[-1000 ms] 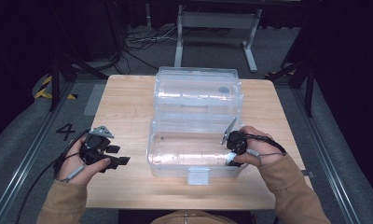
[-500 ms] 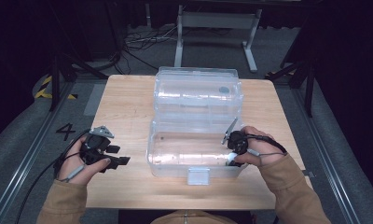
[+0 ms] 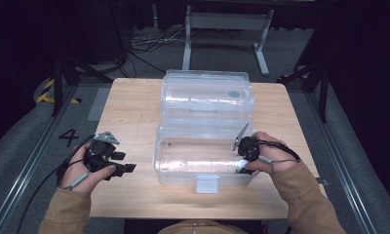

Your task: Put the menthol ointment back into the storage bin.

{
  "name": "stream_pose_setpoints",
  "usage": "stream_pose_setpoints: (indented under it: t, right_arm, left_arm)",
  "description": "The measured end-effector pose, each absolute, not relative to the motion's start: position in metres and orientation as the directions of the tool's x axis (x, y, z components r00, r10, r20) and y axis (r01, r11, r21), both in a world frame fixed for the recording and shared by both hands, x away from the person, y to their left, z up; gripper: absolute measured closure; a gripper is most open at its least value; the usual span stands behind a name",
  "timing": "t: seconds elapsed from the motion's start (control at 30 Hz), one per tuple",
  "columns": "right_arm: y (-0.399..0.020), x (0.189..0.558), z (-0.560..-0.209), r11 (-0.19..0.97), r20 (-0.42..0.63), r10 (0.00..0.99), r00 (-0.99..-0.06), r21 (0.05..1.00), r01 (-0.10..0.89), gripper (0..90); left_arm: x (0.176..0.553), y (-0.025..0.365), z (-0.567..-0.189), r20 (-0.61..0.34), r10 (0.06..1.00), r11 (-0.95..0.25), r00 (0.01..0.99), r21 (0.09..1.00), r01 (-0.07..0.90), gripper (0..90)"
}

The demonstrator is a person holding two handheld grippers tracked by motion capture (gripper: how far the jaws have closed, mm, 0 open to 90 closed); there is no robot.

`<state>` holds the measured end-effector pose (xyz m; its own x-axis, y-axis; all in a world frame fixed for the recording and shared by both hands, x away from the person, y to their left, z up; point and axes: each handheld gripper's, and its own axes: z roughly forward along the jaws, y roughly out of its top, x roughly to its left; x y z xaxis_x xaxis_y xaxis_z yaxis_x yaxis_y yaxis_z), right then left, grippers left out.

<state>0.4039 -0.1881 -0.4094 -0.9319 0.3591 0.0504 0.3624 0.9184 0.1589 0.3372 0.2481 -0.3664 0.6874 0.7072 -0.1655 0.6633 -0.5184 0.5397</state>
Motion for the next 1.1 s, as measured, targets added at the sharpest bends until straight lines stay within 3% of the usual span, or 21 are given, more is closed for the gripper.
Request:
stream_pose_setpoints:
  t: [0.53,0.87,1.1]
  right_arm:
    - [-0.193,0.402,-0.403,0.908,0.053,0.363,-0.93,0.202,0.366,48.2]
    - [-0.207,0.398,-0.382,0.843,0.055,0.412,-0.91,0.357,0.403,50.9]
    - [-0.217,0.395,-0.368,0.78,0.056,0.453,-0.89,0.458,0.426,57.8]
  left_arm:
    - [0.338,0.245,-0.367,-0.176,0.705,-0.515,0.687,0.539,0.667,39.7]
    - [0.341,0.23,-0.363,-0.175,0.651,-0.552,0.739,0.558,0.619,40.0]
    - [0.344,0.216,-0.361,-0.183,0.607,-0.57,0.774,0.578,0.584,40.6]
